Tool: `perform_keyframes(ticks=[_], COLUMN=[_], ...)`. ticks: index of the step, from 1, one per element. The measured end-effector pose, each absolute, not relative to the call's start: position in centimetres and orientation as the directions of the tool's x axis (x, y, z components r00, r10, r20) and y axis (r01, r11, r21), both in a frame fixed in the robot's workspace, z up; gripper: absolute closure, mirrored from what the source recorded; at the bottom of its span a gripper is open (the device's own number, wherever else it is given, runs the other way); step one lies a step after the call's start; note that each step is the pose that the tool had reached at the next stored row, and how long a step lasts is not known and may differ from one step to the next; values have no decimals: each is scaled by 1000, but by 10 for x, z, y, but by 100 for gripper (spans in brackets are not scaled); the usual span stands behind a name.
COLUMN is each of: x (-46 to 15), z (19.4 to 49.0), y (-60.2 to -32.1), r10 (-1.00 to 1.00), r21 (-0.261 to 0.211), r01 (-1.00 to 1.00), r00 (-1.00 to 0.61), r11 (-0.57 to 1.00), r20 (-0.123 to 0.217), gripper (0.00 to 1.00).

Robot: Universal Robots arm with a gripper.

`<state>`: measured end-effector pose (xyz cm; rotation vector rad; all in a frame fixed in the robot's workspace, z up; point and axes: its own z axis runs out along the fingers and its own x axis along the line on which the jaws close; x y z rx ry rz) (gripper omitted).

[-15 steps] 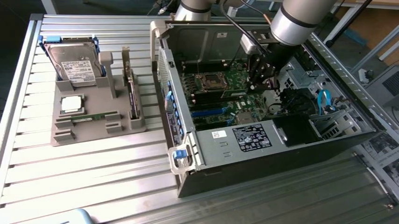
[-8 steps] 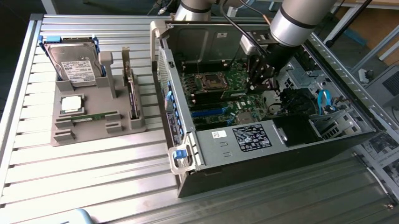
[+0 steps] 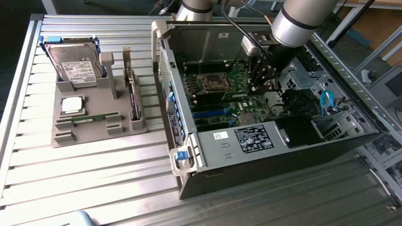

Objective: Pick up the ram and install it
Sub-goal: 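Insert the ram into the slot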

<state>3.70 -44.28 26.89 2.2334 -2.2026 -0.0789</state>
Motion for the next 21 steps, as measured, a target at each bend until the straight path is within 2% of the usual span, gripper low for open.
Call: perform_keyframes(ticks=[21], x=[14], z=[265], y=[-439], r10=[-999], r21=[38], r01=[-999], r00=[13], r11=[-15], r20=[-33], gripper=[88])
